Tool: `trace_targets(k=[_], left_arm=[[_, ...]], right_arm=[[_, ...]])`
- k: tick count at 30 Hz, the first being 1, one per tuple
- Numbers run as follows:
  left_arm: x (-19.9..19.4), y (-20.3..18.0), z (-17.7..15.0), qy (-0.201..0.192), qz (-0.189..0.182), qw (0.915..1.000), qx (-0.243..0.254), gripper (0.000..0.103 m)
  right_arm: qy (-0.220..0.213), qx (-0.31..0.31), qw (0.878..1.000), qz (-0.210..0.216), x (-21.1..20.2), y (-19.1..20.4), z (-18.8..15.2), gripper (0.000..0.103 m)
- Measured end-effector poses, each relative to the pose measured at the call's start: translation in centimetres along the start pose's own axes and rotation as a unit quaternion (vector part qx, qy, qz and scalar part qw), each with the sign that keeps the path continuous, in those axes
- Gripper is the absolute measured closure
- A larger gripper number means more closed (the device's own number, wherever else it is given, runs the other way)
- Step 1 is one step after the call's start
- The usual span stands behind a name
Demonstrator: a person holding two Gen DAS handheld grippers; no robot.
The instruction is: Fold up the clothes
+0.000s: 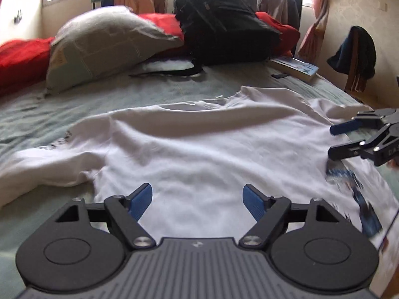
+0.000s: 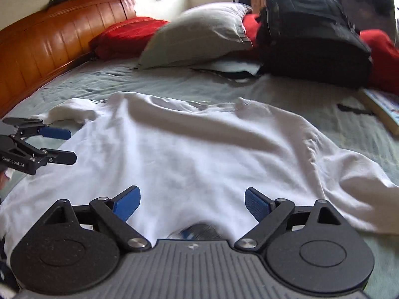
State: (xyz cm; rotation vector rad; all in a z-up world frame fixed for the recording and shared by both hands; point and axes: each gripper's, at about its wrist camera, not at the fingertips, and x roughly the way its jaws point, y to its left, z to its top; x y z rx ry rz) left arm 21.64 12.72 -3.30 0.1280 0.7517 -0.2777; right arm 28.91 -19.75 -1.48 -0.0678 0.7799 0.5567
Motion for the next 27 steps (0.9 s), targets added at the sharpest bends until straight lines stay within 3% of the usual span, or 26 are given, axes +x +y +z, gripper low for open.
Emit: trace_targets(k=[4,6,7,8,10,12,15,18,20,23,27], left_arm=[[2.4,1.5,0.4,0.008,0.007,0.9999,-0.01,0.022],[3.5,2.2,0.7,0.012,0.011,0.9998,-0.015,0.021],[4.1,2.6,0.8,0.014,0.013,0.9997,-0.017,0.021],[4.7,2.9,0.9,0.016,0.015,0.9996,-0.02,0.021],[5.9,3.7,1.1,0.02,0.019,0.9993,-0.025,0.021],[6.1,4.1,1.2,0.03,0.035,0.9987,-0.02,0.015],[5.6,4.3,1.8,0.037,0.043,0.9982,-0.021,0.018],[4.3,3.0,2.7,0.011,0.012,0.9997,0.017,0.019],[3.6,1.4,3.2,-0.006,-0.026,0.9982,0.054,0.018],[3.1,-1.4,3.4,-0.023,-0.085,0.9896,0.114,0.018],[3.4,-4.3,2.4,-0.015,-0.131,0.9761,0.172,0.018]], right_arm=[[0.024,-0.015,0.999,-0.021,4.5,-0.9,1.1,0.009],[0.041,-0.038,0.996,-0.069,6.1,-1.5,0.6,0.008],[0.032,-0.051,0.995,-0.081,6.0,-2.3,0.3,0.0],[0.023,-0.063,0.993,-0.093,6.0,-3.2,-0.1,0.0],[0.02,-0.011,0.997,-0.079,5.2,-6.4,-0.2,0.0],[0.022,-0.012,0.995,-0.096,4.8,-7.3,-0.1,0.003],[0.025,-0.014,0.992,-0.12,4.2,-8.8,0.0,0.0],[0.004,0.008,0.996,-0.089,2.2,-8.6,0.3,0.001],[-0.023,-0.026,0.999,-0.03,0.8,-6.8,0.3,0.001],[-0.006,-0.075,0.997,0.012,1.5,-4.1,-0.4,0.001],[0.017,-0.138,0.988,0.066,2.4,-0.4,-1.2,0.0]])
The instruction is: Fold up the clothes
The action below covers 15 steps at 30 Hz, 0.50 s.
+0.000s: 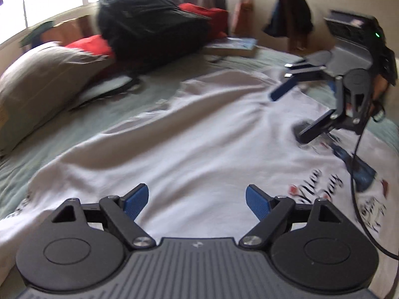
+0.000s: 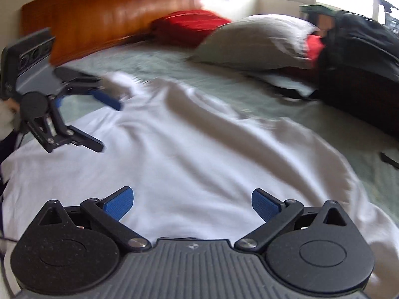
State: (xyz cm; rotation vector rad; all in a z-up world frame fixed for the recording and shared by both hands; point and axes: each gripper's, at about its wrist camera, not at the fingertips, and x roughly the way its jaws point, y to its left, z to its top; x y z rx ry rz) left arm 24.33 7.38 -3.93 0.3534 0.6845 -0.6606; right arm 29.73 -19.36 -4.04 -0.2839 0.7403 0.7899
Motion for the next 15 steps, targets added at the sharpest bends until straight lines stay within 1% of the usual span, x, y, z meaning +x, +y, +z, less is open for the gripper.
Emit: trace_targets(k=[3,5,7,11,15], left_arm=[[0.7,-0.4,-1.4,0.032,0.003,0.9994,0.009,0.017],[-0.2,-0.1,-2.7,0.04,0.004,0.9992,-0.005,0.017],[-1.6,0.2,-4.0,0.042,0.004,0.9989,-0.02,0.014],[-4.3,0.6,-6.6,0.046,0.004,0.9977,-0.049,0.012],[-7.0,1.1,-9.3,0.05,0.004,0.9956,-0.078,0.011]], right_arm=[[0.015,-0.048,0.998,0.042,1.0,2.7,0.1,0.0],[0.029,-0.066,0.997,0.025,1.5,2.7,-1.2,0.0],[0.022,-0.056,0.998,0.027,0.5,2.1,-2.2,0.0],[0.038,-0.037,0.999,0.01,-2.3,0.7,-4.1,0.0],[0.047,-0.006,0.999,-0.012,-5.5,0.1,-7.1,0.0]])
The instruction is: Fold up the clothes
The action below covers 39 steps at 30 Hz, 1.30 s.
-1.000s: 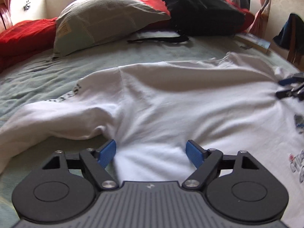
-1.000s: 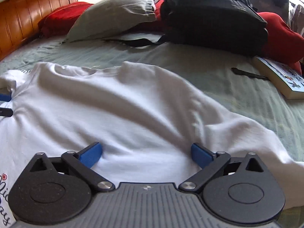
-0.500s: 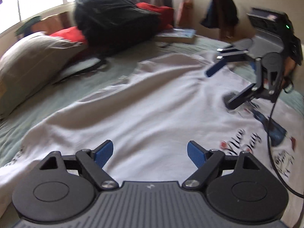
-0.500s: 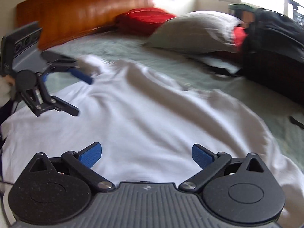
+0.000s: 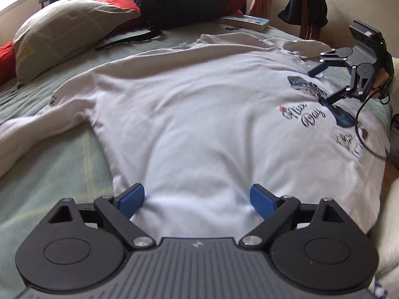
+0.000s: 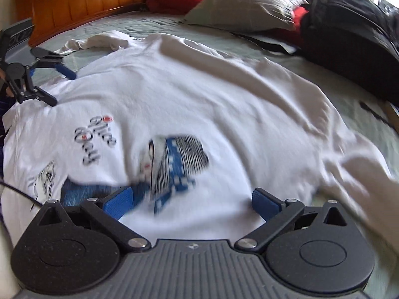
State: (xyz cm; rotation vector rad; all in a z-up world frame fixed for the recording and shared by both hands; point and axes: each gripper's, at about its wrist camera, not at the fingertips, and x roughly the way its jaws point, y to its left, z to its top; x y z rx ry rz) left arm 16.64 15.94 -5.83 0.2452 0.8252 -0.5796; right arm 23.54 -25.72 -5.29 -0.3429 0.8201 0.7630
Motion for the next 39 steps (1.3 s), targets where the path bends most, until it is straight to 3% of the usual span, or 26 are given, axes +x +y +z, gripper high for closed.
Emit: trace_targets(k=[6,11,14,16,19,22,26,31,38,39], left_arm=[[-1.8,-2.3,1.0,0.005,0.014,0.9992,0.037,0.012],[-0.1,-6.6,3.0,-0.024,0.003,0.9971,0.072,0.012],[1.2,-9.3,2.2,-0.012,0.007,0.9955,0.094,0.011],[1.3,-10.2,0.5,0.005,0.035,0.9946,0.098,0.011],[-0.8,-9.6,-2.1,-0.004,0.051,0.9978,0.043,0.01],[-2.5,-10.0,-3.9,0.007,0.073,0.9968,0.034,0.006],[-3.9,-11.8,-3.4,0.01,0.107,0.9924,0.059,0.006],[-4.9,-15.1,-1.1,-0.034,0.115,0.988,0.098,0.006],[-6.2,-17.2,-0.1,-0.058,0.132,0.9846,0.098,0.006],[-6.5,-17.3,-0.3,-0.059,0.132,0.9845,0.099,0.006]], right_arm=[[-0.016,-0.001,0.999,-0.037,-3.7,2.4,-1.4,0.0],[-0.076,-0.034,0.996,0.023,-3.2,7.3,1.3,0.0],[-0.048,-0.057,0.997,0.032,-0.6,9.9,1.3,0.0],[-0.025,-0.072,0.997,0.015,0.3,10.9,-0.2,0.0],[-0.044,-0.033,0.998,0.006,-1.6,9.8,-3.3,0.0],[-0.053,-0.044,0.998,-0.01,-2.9,11.3,-4.0,0.0],[-0.064,-0.059,0.996,-0.031,-4.5,13.2,-4.9,0.0],[-0.079,-0.077,0.992,-0.057,-6.5,15.7,-6.0,0.0],[-0.049,-0.226,0.972,-0.036,-2.1,23.2,-6.2,0.0],[-0.049,-0.246,0.966,-0.059,-1.5,23.8,-6.5,0.0]])
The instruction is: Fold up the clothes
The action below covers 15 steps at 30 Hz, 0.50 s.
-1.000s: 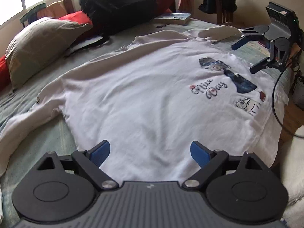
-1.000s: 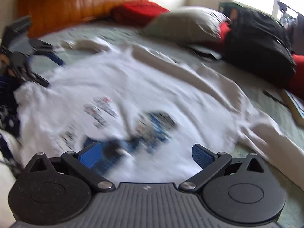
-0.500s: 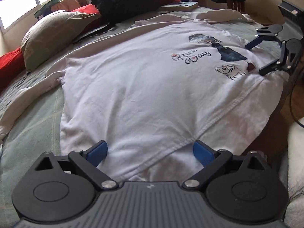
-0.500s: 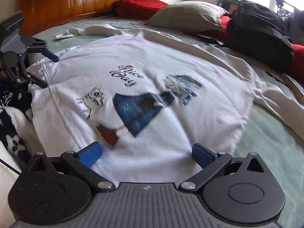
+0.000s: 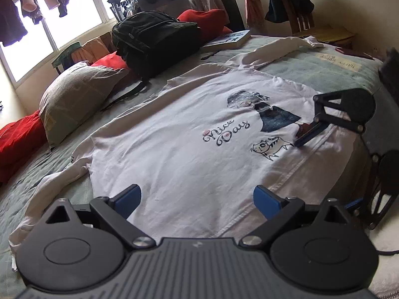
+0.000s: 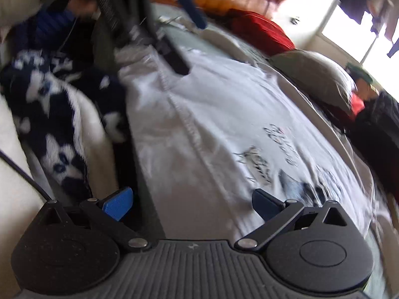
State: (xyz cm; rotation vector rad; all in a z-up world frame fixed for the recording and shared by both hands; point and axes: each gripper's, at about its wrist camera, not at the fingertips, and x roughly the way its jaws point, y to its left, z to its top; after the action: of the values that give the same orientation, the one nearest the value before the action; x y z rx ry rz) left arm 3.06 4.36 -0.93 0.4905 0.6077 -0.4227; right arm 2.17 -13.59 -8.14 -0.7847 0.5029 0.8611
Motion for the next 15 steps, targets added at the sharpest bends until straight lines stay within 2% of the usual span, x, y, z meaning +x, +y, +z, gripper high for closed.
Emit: trace_targets(k=[3,4,6,9,11,13,15], left_arm=[[-0.9,-0.8,-0.7,0.0,-0.014,0.9996,0.023,0.006],[-1.1,-1.3,-1.2,0.001,-0.025,0.999,0.037,0.006],[-1.1,-2.3,-2.0,0.006,-0.039,0.9973,0.062,0.006],[0.4,-3.7,-2.9,0.025,-0.026,0.9951,0.092,0.006],[1.9,-4.2,-3.2,0.043,0.0,0.9936,0.104,0.006],[2.4,-3.4,-3.1,0.04,0.013,0.9952,0.088,0.007],[2.5,-2.2,-2.8,0.031,0.015,0.9976,0.06,0.007]], right_arm=[[0.003,-0.042,0.997,-0.068,0.4,1.1,0.3,0.0],[-0.006,-0.029,0.997,-0.076,-0.2,0.5,0.6,0.0],[-0.034,0.024,0.996,-0.073,-1.9,-1.4,1.0,0.0],[-0.061,0.104,0.989,-0.085,-3.5,-4.4,1.1,0.0],[-0.061,0.126,0.985,-0.098,-3.5,-5.6,0.9,0.0],[-0.058,0.137,0.984,-0.098,-3.4,-6.1,0.8,0.0],[-0.077,0.143,0.984,-0.068,-4.2,-5.8,1.0,0.0]])
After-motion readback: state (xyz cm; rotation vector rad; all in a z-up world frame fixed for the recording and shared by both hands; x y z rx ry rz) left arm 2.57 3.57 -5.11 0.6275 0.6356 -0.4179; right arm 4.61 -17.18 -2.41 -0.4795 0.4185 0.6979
